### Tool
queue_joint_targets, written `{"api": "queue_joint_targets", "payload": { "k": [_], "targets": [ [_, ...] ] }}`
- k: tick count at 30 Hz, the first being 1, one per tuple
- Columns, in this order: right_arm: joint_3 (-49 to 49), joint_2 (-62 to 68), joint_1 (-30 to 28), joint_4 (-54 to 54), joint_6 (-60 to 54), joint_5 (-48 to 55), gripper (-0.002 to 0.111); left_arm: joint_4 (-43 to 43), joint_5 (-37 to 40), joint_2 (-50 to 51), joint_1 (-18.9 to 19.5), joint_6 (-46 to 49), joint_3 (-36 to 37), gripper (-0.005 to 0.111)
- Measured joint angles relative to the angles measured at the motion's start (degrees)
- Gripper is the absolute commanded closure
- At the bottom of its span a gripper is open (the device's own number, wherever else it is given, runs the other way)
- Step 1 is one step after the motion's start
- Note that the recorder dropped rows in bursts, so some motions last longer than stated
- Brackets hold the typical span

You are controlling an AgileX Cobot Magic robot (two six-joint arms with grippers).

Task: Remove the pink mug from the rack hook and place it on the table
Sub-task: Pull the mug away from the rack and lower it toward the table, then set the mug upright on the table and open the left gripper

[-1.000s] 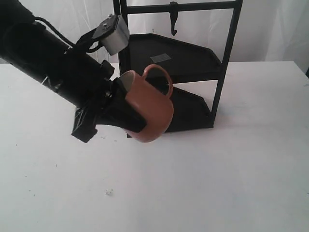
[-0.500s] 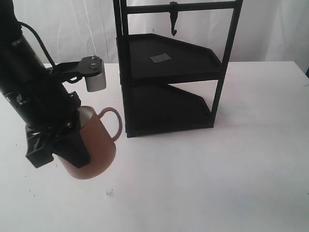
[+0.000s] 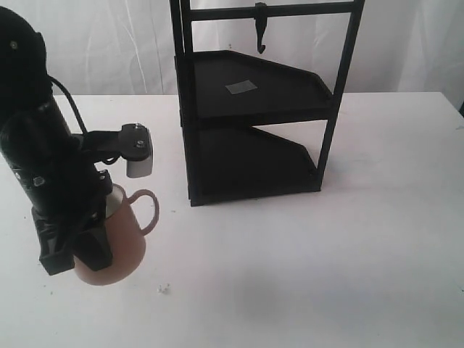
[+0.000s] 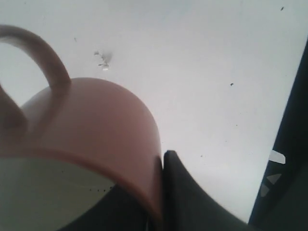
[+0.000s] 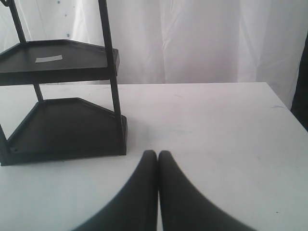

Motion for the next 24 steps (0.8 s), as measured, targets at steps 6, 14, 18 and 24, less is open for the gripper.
{"api": "queue_joint_targets", "payload": {
  "k": [6,14,18,24],
  "targets": [
    [0.00,0.00,0.00,0.00,0.00,0.00,0.108,0.82,-2.60,1.74,0.00,-0.14,0.82,0.107],
    [0.00,0.00,0.00,0.00,0.00,0.00,0.108,2.35,-6.32,5.22,0.00,-0.37,0.86,0.107],
    [0.00,0.00,0.00,0.00,0.00,0.00,0.108,2.47,-7.94,6.53,0.00,-0.37,0.86,0.107],
    [0.00,0.00,0.00,0.00,0.00,0.00,0.108,2.97,-9.93,9.24,0.00,-0.49,0.86,0.107]
  ]
}}
